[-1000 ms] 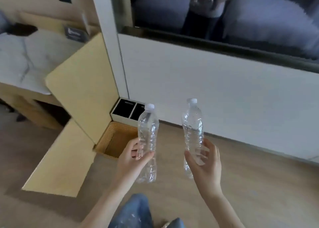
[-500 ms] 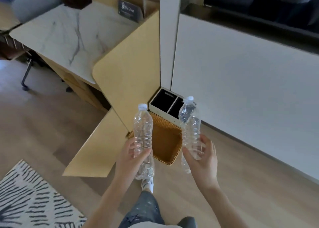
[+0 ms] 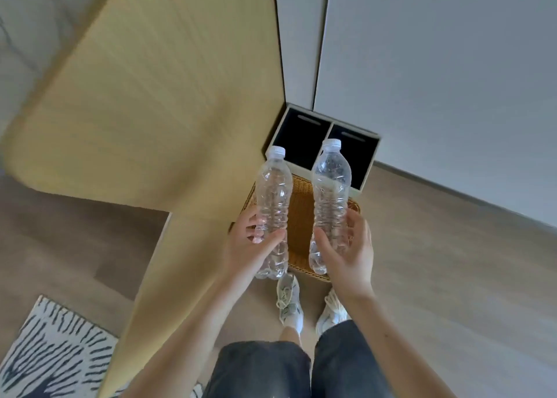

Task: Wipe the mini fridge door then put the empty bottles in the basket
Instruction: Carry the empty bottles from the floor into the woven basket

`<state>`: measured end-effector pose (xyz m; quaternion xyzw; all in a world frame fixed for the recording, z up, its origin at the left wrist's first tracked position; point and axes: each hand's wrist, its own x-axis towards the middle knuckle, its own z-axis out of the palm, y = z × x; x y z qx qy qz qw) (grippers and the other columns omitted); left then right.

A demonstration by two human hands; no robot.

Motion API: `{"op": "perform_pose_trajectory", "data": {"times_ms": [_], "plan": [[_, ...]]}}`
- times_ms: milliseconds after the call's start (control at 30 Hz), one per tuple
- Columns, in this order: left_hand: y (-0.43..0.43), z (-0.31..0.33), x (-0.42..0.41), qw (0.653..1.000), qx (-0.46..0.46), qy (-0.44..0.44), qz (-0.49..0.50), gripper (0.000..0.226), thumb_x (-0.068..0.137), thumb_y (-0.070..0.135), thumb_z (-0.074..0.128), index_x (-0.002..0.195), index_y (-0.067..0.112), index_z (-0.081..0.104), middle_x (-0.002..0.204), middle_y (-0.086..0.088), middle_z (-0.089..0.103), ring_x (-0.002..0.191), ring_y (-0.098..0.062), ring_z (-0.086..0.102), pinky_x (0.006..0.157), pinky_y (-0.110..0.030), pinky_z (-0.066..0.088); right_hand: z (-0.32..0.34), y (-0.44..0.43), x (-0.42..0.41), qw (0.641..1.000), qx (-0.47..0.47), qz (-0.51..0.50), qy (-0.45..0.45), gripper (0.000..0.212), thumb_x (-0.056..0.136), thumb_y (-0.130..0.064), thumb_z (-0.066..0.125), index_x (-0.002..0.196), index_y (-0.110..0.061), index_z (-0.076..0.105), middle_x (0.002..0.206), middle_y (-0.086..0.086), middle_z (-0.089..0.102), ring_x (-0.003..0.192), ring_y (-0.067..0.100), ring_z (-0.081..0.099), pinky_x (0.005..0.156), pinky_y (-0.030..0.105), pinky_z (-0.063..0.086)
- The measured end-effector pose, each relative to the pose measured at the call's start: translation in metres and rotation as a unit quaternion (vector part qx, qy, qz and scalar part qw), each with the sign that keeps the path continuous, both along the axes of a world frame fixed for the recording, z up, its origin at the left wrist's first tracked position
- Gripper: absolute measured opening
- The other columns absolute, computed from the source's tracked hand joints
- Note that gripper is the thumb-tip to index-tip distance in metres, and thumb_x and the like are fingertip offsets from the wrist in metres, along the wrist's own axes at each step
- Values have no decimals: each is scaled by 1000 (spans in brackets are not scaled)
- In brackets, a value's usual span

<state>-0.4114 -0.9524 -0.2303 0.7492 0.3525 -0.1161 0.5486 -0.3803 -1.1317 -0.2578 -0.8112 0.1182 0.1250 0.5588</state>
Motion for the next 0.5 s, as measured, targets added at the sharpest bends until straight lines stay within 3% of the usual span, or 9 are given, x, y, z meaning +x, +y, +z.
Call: {"op": "perform_pose_trajectory", "data": {"times_ms": [67,167,233,367,500], "plan": [[6,-57,14,1000,1,18,3,60,76,41,82,127,42,48,117,21,57,104,1,58,73,-10,42,-59,8,9,1000,-6,0,19,56,82,-36,78,129,-32,48,117,-9,55,103,8,60,84,27,54],[17,-162,28,999,3,41,17,64,77,39,82,132,37,49,118,19,57,105,0,57,77,-14,44,-161,19,20,999,-33,13,31,57,82,-32,78,129,-29,47,115,-8,52,100,-2,54,77,8,44],[23,-237,35,998,6,54,23,66,78,35,82,135,32,50,120,15,57,104,0,57,79,-18,47,-237,26,22,997,-60,31,33,58,81,-30,78,129,-24,46,115,-8,49,101,1,51,77,4,40],[36,-367,48,996,16,82,18,66,79,32,81,138,27,51,123,9,58,96,2,57,70,-14,42,-374,41,23,993,-82,61,61,62,80,-31,77,131,-19,45,113,-8,44,104,11,48,88,23,45],[49,-481,57,995,16,98,15,70,79,31,82,141,25,50,123,9,56,105,-11,56,71,-16,42,-491,53,26,989,-95,87,66,64,82,-31,76,134,-15,42,115,-6,40,106,13,45,90,26,43]]}}
